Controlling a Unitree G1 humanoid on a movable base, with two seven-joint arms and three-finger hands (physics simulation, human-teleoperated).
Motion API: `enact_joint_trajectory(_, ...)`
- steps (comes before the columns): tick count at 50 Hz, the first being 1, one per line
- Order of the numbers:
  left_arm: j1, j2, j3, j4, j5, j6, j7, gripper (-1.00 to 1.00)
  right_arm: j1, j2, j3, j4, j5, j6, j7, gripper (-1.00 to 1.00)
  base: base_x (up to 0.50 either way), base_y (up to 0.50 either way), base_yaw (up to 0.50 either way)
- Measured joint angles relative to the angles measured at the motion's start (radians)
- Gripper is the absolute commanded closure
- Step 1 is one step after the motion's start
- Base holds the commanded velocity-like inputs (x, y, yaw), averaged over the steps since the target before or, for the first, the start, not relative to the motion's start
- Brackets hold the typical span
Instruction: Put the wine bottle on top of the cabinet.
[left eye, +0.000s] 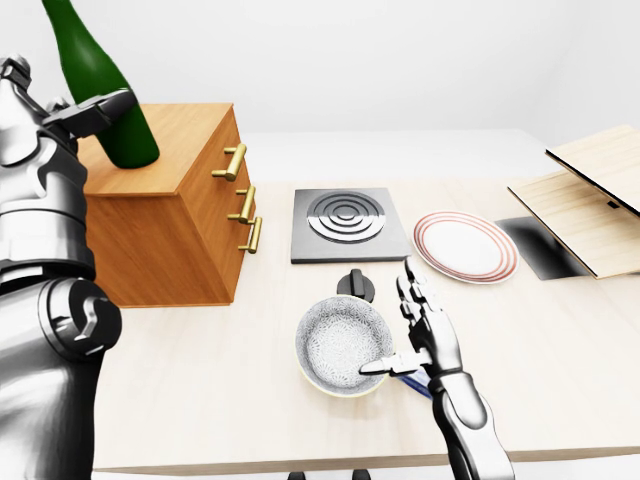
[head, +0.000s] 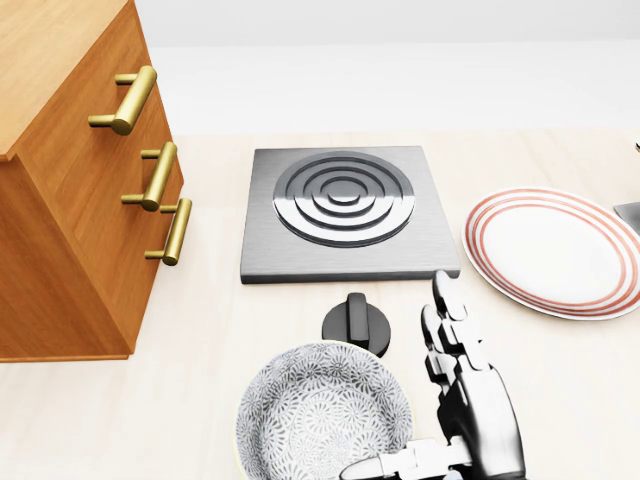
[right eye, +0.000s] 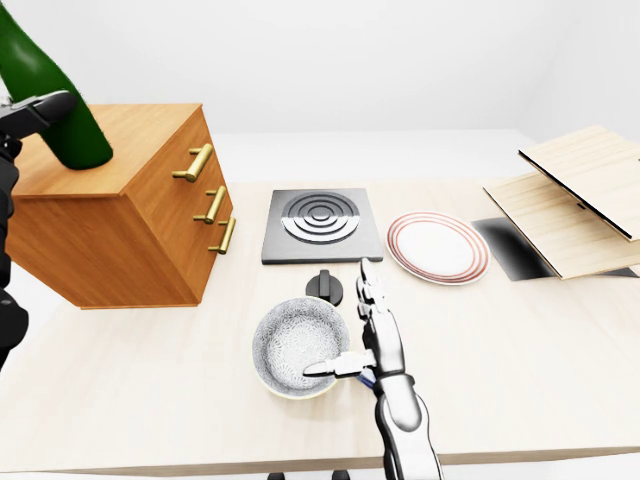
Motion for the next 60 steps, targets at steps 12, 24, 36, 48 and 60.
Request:
enact_joint_trajectory(12, -0.017, 0.017, -0.008, -0.007, 0.004, 0.000, -0.012, -1.00, -0.001, 0.000, 0.002, 0.001, -0.001, 0.002, -0.001, -1.00, 0.00, 0.00, 0.00)
enact_joint_trajectory(24, -0.093, 0.058, -0.031, -0.039, 0.005, 0.000, -0.054, -1.00, -0.008, 0.001, 0.001, 0.017, -0.002, -0.004, 0.000, -1.00, 0.00, 0.00, 0.00)
enact_joint_trajectory(36, -0.155, 0.125, -0.056, -0.431, -0.056, 0.000, -0.115, -1.00, -0.009, 0.001, 0.000, 0.022, -0.001, -0.009, 0.002, -1.00, 0.00, 0.00, 0.00)
enact_joint_trajectory(48, 0.109, 0.090, -0.002, -1.152, -0.277, 0.000, -0.012, -1.00, -0.003, 0.000, 0.002, 0.016, -0.002, -0.010, 0.002, -1.00, 0.00, 0.00, 0.00)
enact_joint_trajectory(60, 0.639, -0.217, -0.183, -1.820, -0.142, 0.000, 0.009, -1.00, -0.001, -0.001, 0.008, 0.017, -0.006, -0.010, 0.001, -1.00, 0.00, 0.00, 0.00)
